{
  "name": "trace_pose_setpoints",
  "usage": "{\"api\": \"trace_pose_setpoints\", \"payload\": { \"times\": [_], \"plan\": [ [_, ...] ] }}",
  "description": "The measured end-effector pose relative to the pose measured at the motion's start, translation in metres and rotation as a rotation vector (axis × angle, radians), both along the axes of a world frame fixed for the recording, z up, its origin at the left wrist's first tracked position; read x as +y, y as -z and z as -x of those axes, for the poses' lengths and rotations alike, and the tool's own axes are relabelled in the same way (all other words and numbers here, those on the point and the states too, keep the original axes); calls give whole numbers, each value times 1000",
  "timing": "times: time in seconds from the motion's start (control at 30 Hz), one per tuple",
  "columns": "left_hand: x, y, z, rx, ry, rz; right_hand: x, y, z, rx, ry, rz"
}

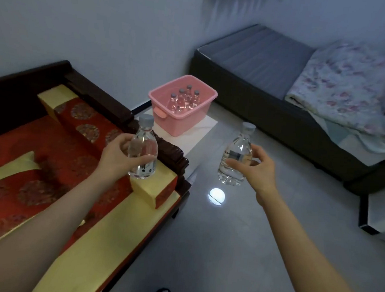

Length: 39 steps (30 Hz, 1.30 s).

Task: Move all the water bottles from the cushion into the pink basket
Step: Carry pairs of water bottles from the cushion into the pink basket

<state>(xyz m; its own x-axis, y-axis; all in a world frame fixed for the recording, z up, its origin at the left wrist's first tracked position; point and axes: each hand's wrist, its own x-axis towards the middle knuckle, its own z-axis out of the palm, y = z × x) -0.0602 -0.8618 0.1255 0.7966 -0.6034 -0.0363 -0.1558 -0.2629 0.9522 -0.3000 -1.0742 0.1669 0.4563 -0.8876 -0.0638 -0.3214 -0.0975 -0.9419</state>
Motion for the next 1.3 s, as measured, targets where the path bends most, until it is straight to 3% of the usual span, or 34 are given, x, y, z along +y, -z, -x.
{"api": "trace_pose_setpoints", "payload": {
  "times": [0.33,0.77,1.3],
  "plan": [
    [-176,-6,-32,1,-128,11,-182,-2,-31,57,-77,8],
    [-316,14,-49,41,-468,0,-375,15,-128,80,-378,9],
    [-424,72,-221,100,-631,-26,-497,63,-365,112,-612,18]
  ]
}}
